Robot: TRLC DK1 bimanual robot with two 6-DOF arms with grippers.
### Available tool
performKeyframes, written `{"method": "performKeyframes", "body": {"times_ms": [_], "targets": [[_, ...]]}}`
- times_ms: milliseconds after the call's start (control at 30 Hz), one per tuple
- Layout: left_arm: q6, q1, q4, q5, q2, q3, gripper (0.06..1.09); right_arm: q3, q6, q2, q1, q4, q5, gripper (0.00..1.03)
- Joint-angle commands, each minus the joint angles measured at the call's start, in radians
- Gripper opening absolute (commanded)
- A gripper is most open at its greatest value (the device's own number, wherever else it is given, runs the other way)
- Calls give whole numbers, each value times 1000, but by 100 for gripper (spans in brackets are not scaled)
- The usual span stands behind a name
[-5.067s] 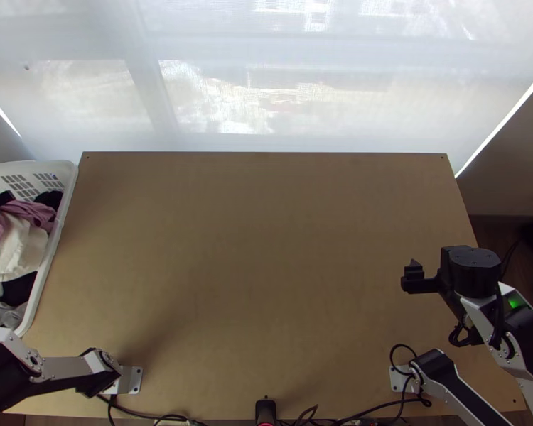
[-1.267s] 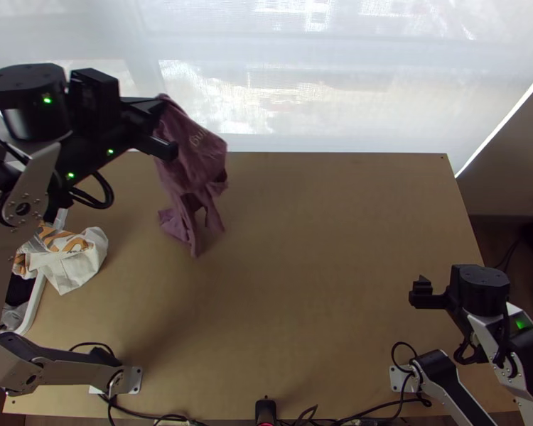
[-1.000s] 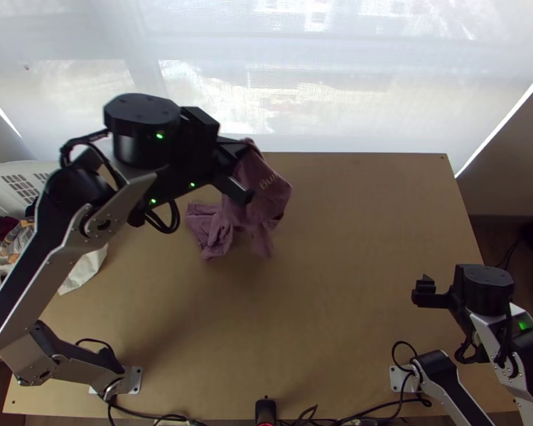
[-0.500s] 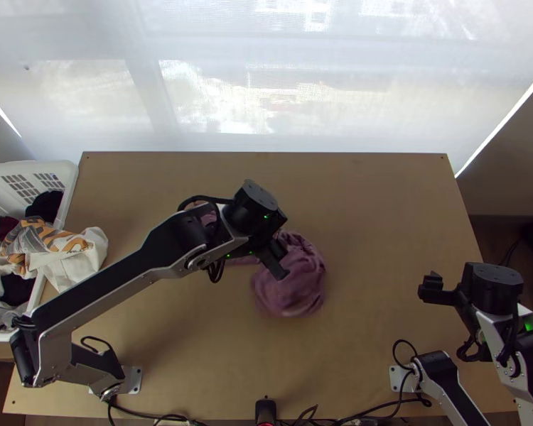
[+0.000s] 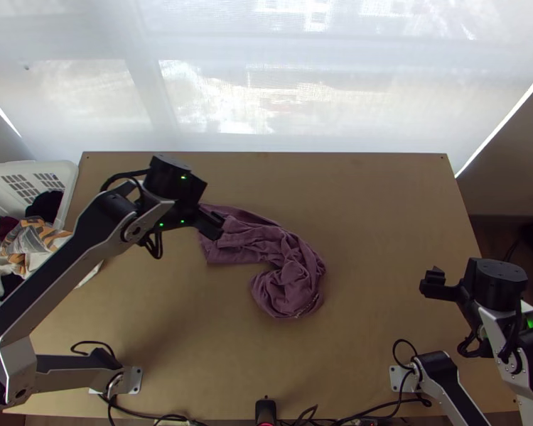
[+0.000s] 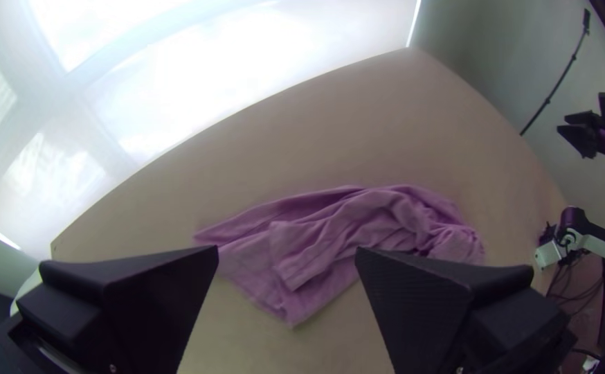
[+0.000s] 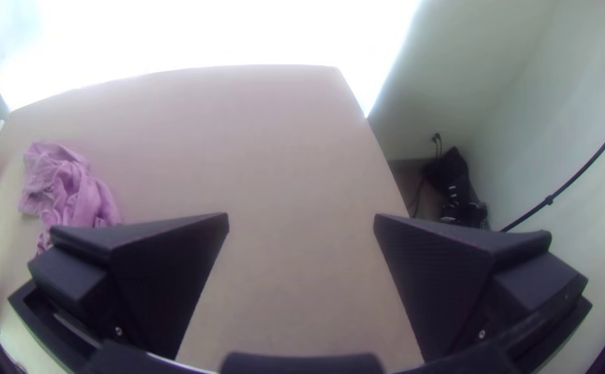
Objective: Fold the t-shirt
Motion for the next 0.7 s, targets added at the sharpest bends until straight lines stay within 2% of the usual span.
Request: {"method": "performKeyframes", "body": {"times_ms": [0, 333, 500, 667], "targets": [[51, 255, -3, 5, -116, -206, 102, 8, -4, 44, 8, 43, -2, 98], [98, 592, 69, 7, -159, -468, 102, -6, -6, 62, 18, 80, -5, 98], [189, 756, 83, 7, -188, -505, 102, -37, -9, 36, 20, 80, -5, 98], [287, 922, 213, 7, -185, -544, 102, -46, -3, 31, 29, 82, -7, 98]]}}
